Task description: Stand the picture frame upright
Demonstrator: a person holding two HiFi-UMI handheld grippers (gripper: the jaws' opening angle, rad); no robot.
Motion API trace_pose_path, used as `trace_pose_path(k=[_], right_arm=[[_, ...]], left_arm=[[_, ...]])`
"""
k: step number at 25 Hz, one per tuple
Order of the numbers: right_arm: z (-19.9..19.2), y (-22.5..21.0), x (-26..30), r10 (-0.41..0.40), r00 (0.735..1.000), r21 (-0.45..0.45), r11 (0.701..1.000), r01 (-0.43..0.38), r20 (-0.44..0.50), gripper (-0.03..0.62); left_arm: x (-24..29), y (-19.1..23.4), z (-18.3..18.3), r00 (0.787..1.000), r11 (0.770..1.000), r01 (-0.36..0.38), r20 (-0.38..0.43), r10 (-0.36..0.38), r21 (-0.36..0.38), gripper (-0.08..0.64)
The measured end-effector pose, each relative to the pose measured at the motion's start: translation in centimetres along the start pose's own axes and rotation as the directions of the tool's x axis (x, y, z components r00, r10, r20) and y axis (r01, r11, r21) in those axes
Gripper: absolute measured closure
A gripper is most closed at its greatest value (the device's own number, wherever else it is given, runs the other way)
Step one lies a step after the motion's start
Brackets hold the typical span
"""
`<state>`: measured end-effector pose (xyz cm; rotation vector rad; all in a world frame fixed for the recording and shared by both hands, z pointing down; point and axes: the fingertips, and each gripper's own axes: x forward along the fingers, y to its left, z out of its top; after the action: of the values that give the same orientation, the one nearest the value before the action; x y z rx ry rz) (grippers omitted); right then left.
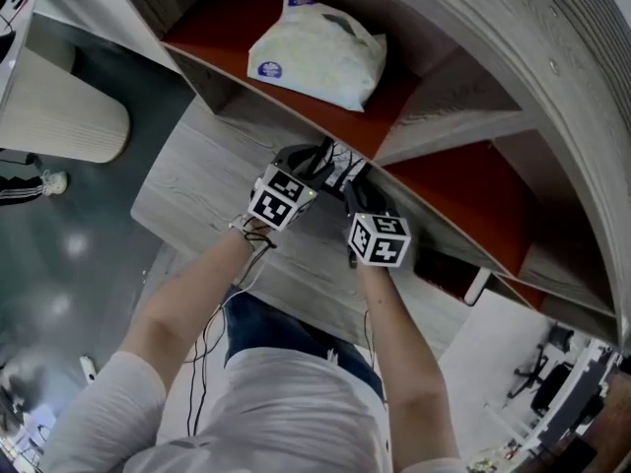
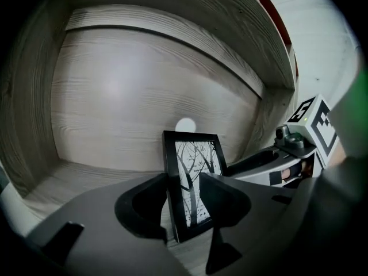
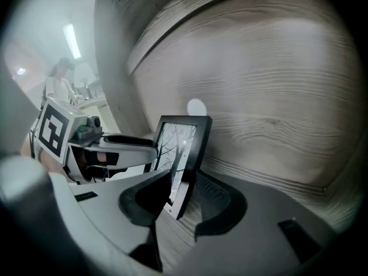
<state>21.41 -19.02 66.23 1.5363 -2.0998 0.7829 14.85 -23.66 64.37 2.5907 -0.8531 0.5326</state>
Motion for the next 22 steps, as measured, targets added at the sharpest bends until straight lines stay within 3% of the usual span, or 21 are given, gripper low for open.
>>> trace_pose_path(k=[9,17,22], right_arm=[[2.3,-2.2,1.3,-0.05,0.998,-0.039,0.998,0.052,0.032,0.455],[3.1,-3.1,1.9,-0.068,0.997,-0.118,0.99,0.072,0.033,0.443],[2.9,-3.2,2.2,-0.066,0.998,-0.119,0.991,0.067,0.013,0.443]], left_arm=[[2.4,0.4,3.2,0.997,0.99,-0.021,0.076,0.01,0.139,0.379],[4.0,1.1,3.3,0.995,0.978,-0.047,0.092,0.029,0.202,0.379],[4.7,1.0,2.6,0.997,0.976,-0.029,0.073,0.014,0.215,0.376]])
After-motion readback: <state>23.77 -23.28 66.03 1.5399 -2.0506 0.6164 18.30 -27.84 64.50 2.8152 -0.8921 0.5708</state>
